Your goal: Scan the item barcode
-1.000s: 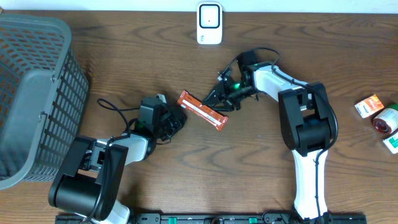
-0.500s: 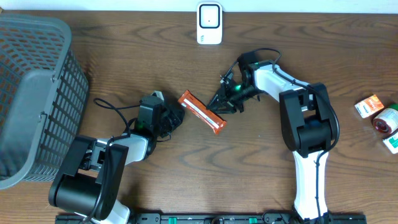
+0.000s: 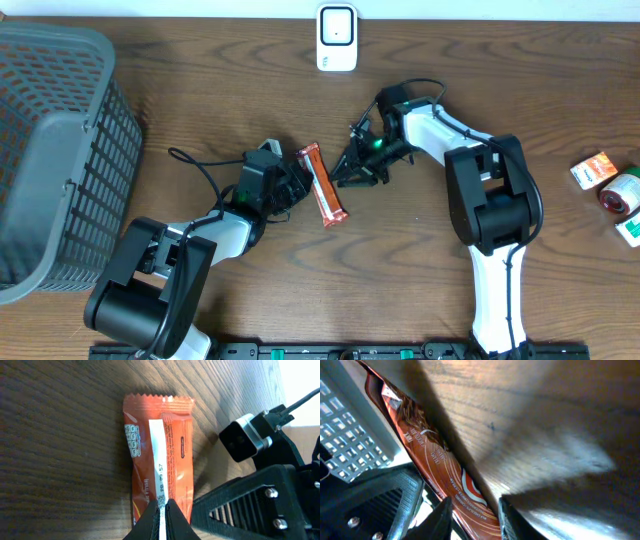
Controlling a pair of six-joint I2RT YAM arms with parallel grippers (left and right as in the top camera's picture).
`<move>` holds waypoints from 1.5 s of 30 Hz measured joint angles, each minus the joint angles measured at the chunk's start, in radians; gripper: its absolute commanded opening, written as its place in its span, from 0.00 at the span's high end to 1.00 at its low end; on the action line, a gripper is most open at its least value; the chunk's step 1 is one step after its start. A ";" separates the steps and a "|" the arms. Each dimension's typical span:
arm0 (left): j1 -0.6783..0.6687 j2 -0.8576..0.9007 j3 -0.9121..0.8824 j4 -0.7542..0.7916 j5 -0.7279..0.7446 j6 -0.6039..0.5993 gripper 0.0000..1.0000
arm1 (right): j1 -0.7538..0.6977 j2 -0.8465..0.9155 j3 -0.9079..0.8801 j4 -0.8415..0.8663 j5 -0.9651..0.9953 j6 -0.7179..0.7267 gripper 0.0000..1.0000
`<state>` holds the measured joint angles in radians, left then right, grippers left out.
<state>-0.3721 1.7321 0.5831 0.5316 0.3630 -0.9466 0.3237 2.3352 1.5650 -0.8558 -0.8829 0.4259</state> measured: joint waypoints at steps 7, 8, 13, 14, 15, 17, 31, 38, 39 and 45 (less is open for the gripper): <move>0.000 0.000 0.000 0.000 0.003 0.000 0.92 | -0.004 0.000 0.000 0.024 -0.045 0.031 0.39; 0.000 0.000 0.000 0.000 0.010 0.000 0.93 | -0.006 0.000 0.000 0.031 -0.058 0.037 0.32; 0.000 0.000 0.000 0.000 0.080 0.005 0.93 | -0.016 0.000 -0.004 0.068 -0.137 0.056 0.10; 0.000 0.000 0.000 0.000 0.089 0.005 0.93 | -0.017 0.000 -0.005 0.072 -0.143 0.061 0.09; 0.000 0.000 0.000 -0.001 0.102 0.007 0.93 | -0.018 -0.001 -0.006 0.076 -0.151 0.063 0.09; 0.005 -0.003 0.001 -0.015 0.124 0.008 0.93 | -0.019 -0.002 -0.010 0.085 -0.158 0.066 0.10; 0.035 -0.181 0.009 -0.334 0.234 0.070 0.93 | -0.023 0.000 -0.027 0.122 -0.161 0.088 0.23; -0.012 -0.181 0.009 -0.335 0.245 0.083 0.93 | -0.022 0.000 -0.026 0.174 -0.161 0.091 0.22; -0.011 -0.181 0.009 -0.335 0.245 0.083 0.93 | -0.022 0.001 -0.025 0.174 -0.161 0.091 0.22; -0.011 -0.154 0.009 -0.338 0.245 0.083 0.93 | -0.022 0.001 -0.025 0.176 -0.161 0.091 0.22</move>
<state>-0.3836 1.5780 0.5922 0.1940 0.6079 -0.8635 0.3016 2.3360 1.5402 -0.6800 -1.0443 0.5171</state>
